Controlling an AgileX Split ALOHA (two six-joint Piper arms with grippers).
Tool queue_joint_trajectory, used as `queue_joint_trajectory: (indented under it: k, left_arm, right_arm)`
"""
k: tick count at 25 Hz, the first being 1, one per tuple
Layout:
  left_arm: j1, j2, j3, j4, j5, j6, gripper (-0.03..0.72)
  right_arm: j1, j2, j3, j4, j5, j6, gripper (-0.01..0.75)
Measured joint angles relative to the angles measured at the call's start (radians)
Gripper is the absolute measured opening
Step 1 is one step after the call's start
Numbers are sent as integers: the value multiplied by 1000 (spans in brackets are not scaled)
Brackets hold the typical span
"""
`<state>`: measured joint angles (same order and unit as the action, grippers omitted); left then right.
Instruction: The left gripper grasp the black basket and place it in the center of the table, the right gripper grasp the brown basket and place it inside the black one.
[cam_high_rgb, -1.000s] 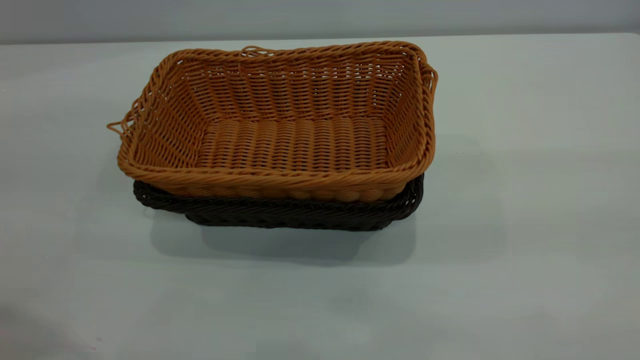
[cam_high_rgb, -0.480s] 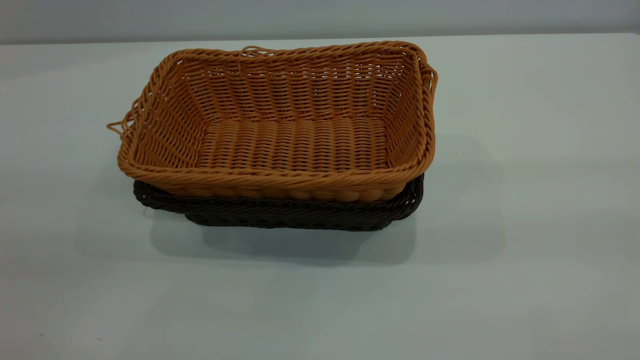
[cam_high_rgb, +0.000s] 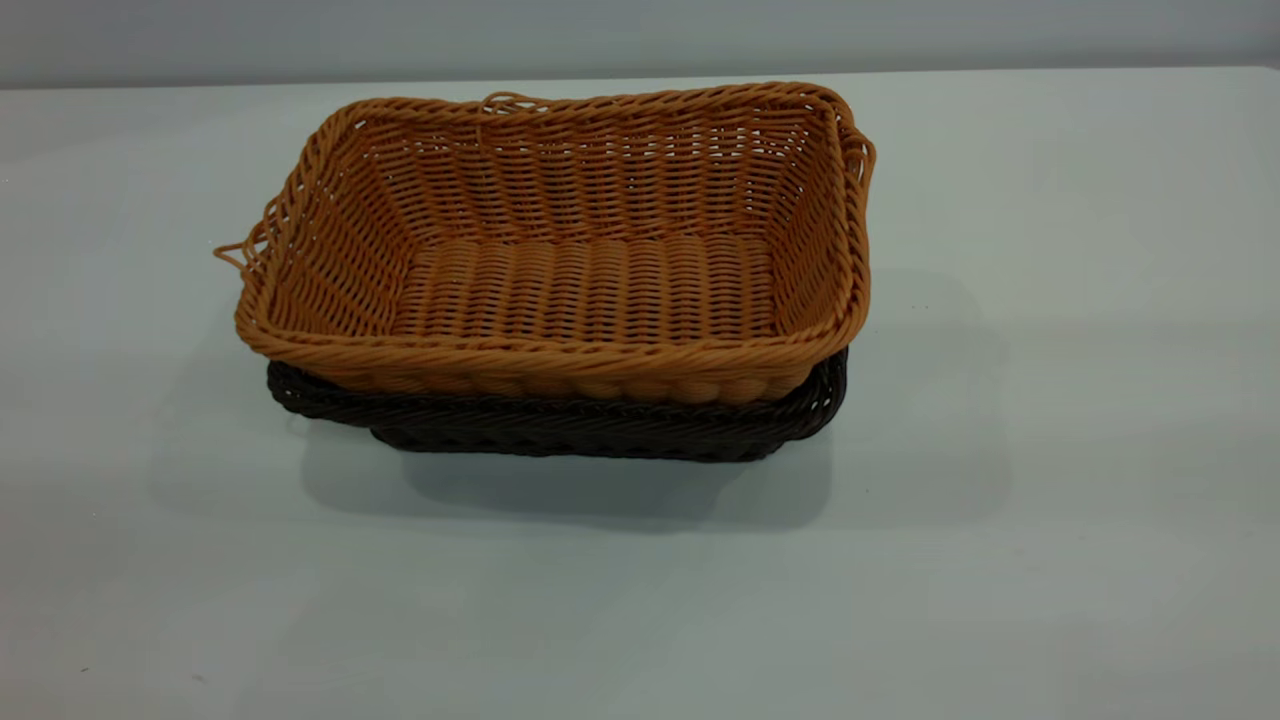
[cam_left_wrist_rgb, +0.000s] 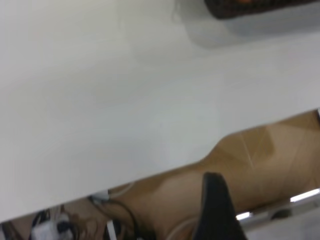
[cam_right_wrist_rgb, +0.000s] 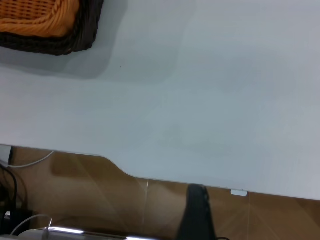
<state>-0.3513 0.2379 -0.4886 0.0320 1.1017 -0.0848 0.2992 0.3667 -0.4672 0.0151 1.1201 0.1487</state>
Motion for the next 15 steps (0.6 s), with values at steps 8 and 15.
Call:
queue_joint_trajectory:
  k: [8, 15]
  left_arm:
    - [190, -161, 0, 0, 8, -1, 443]
    - [308, -256, 0, 2, 13, -2, 443]
  right_arm:
    - [-143, -153, 0, 7, 0, 0, 523]
    - [-283, -382, 0, 7, 9, 0, 523]
